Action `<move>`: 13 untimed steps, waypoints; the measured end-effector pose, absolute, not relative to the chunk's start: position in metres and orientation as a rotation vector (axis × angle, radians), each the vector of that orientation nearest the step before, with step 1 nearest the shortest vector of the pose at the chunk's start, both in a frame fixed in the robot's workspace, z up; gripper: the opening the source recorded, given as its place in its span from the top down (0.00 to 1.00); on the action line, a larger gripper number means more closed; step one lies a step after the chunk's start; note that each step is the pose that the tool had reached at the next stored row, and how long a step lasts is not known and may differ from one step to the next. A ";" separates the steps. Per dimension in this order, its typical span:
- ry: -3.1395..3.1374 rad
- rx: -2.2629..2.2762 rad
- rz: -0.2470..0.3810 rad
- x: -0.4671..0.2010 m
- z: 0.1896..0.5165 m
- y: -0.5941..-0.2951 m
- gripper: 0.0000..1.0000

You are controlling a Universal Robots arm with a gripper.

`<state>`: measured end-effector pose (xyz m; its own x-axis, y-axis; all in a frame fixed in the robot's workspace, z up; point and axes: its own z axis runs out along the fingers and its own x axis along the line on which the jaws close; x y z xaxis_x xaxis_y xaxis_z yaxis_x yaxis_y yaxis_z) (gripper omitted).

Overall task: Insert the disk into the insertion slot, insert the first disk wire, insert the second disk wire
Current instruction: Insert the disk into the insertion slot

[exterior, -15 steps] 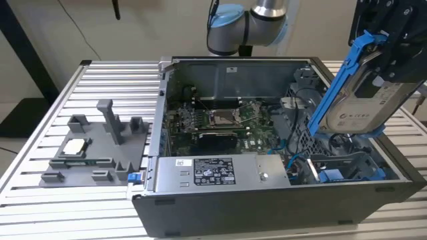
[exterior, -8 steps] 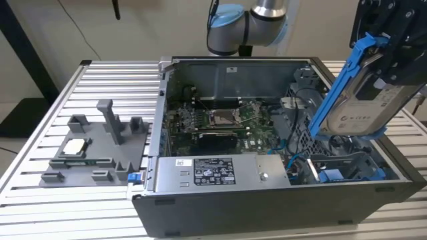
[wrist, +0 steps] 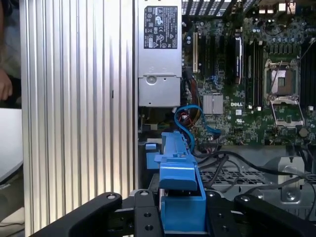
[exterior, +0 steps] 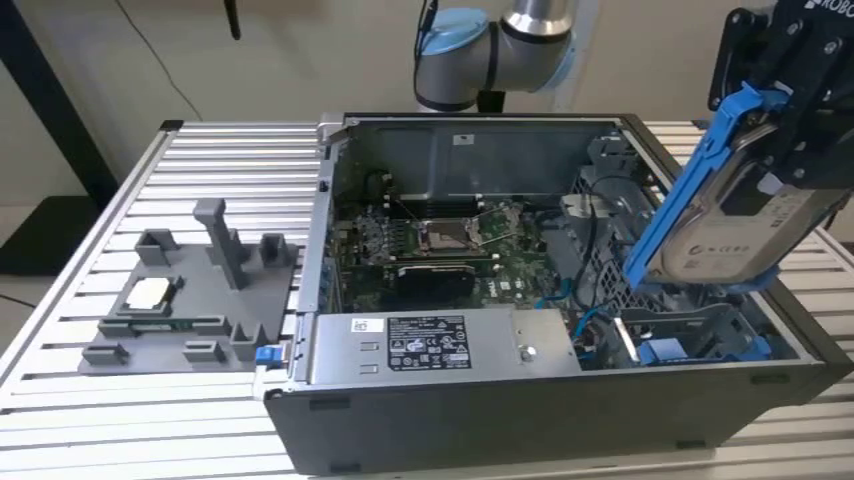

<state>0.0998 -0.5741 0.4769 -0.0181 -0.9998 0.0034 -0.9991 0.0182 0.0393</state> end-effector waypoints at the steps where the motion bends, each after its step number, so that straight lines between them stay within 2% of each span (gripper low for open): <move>1: -2.220 2.180 -0.040 0.100 0.476 -0.574 0.67; 13: -2.225 2.175 -0.040 0.100 0.476 -0.575 0.67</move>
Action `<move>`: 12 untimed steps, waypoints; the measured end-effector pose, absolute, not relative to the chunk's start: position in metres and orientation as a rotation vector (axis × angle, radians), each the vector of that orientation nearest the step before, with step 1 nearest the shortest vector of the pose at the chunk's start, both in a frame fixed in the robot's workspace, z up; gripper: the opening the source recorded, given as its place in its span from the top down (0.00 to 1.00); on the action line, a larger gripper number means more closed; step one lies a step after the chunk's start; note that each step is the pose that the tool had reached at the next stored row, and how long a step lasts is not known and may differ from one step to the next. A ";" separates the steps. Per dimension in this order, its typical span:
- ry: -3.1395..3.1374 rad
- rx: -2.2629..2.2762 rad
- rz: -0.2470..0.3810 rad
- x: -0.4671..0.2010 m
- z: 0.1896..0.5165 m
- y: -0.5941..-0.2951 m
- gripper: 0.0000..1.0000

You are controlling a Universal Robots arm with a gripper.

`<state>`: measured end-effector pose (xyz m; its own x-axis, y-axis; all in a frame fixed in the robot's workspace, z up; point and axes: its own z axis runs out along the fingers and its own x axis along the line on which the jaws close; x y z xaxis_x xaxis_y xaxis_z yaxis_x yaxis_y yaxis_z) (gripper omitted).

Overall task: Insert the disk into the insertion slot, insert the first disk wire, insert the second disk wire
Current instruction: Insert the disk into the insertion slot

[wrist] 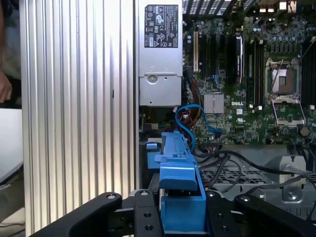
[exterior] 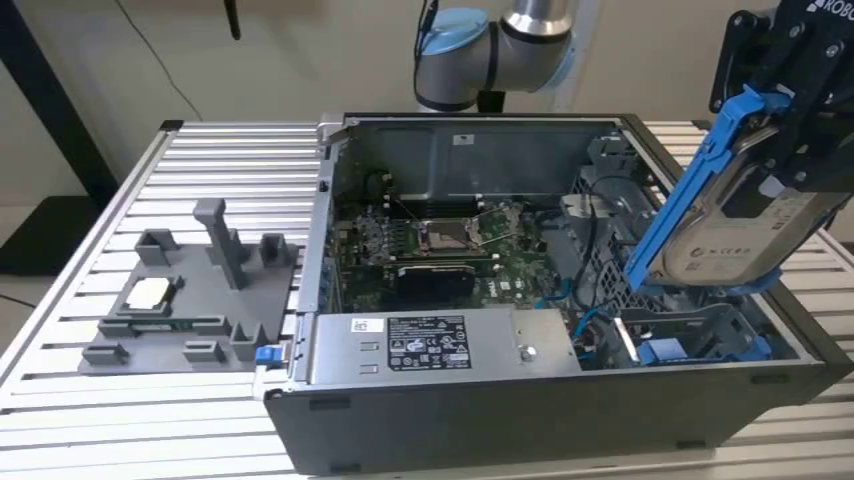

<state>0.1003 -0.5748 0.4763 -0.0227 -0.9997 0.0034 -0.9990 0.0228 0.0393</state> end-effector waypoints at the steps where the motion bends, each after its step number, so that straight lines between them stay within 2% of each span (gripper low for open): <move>1: -2.225 2.175 -0.040 0.100 0.476 -0.575 0.67; 12: -2.227 2.173 -0.040 0.101 0.475 -0.575 0.67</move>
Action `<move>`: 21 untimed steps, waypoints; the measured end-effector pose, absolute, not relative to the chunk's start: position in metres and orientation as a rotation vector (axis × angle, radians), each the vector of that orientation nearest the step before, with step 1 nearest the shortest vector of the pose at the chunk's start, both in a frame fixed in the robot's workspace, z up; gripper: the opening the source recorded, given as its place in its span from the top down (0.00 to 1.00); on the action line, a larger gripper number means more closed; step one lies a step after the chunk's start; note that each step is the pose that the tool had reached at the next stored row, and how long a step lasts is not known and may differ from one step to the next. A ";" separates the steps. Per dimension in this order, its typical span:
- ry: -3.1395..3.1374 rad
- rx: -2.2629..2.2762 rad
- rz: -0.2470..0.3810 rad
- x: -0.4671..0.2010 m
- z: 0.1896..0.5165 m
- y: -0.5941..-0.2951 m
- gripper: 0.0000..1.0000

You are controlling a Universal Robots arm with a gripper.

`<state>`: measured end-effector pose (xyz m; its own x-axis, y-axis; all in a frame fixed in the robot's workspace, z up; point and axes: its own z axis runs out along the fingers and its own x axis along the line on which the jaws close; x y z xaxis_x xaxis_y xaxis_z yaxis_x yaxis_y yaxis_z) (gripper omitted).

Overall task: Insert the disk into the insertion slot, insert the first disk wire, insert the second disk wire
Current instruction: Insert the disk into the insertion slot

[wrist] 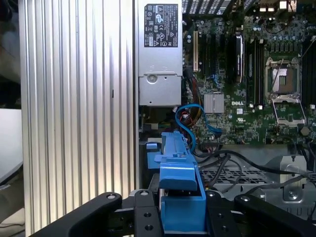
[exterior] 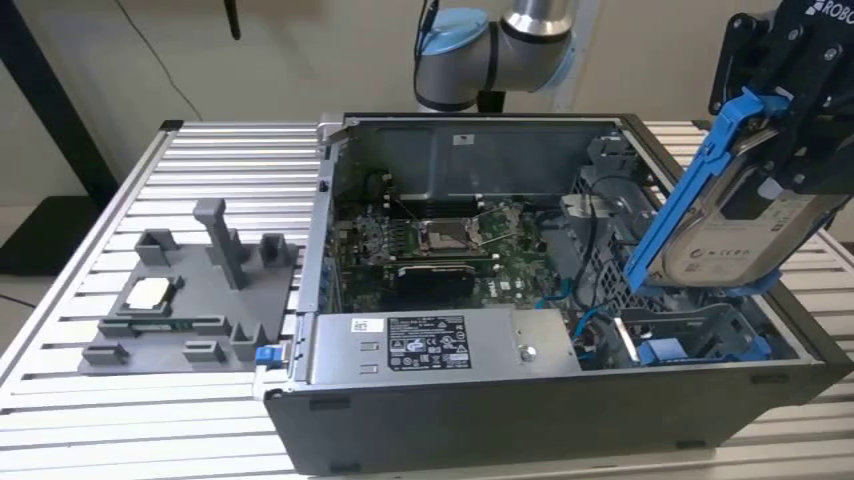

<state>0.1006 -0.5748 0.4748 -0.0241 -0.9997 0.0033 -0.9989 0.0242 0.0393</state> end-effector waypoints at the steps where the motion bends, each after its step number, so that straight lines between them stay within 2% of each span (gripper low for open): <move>1: -2.227 2.173 -0.040 0.101 0.475 -0.575 0.67; 21: -2.227 2.173 -0.040 0.101 0.468 -0.575 0.67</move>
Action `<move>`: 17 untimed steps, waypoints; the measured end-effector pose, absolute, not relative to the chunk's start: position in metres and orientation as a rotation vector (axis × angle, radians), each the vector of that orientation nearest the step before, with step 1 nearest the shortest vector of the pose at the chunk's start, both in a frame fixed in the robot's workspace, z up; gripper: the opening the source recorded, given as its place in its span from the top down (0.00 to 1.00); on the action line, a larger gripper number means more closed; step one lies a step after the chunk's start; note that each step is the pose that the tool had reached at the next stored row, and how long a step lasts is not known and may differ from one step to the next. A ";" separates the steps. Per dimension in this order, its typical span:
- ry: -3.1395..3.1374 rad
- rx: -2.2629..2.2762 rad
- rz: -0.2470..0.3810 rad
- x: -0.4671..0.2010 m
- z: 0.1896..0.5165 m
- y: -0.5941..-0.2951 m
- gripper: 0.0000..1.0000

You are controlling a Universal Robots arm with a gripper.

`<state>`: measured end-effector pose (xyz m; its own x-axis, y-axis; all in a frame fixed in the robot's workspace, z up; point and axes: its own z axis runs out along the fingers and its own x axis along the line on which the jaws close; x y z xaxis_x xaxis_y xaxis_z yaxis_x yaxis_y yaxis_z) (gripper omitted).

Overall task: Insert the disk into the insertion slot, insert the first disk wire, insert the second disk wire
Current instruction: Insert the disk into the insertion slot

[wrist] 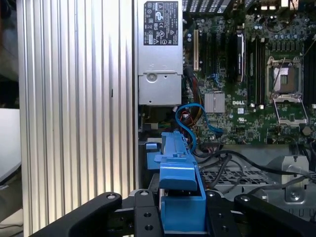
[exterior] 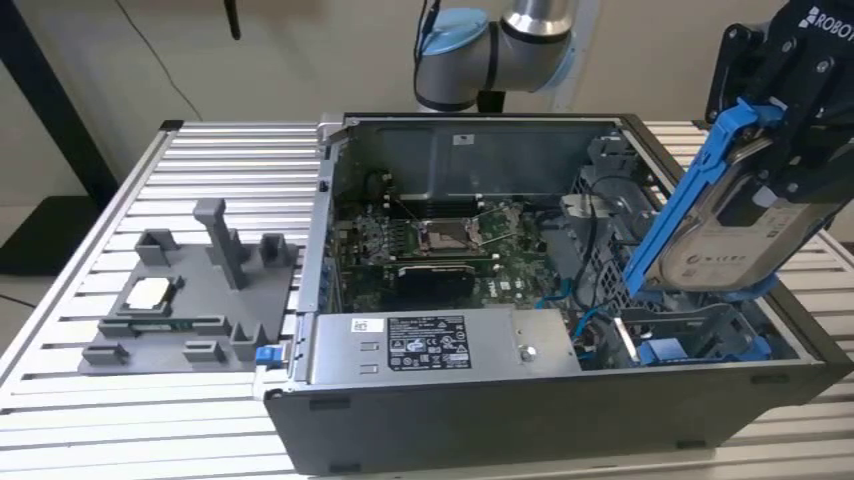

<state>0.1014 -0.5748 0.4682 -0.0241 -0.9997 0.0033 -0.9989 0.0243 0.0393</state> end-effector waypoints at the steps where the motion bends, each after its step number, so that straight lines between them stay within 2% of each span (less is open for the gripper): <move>1: -2.227 2.173 -0.040 0.102 0.467 -0.575 0.67; 17: -2.225 2.175 -0.040 0.121 0.440 -0.573 0.67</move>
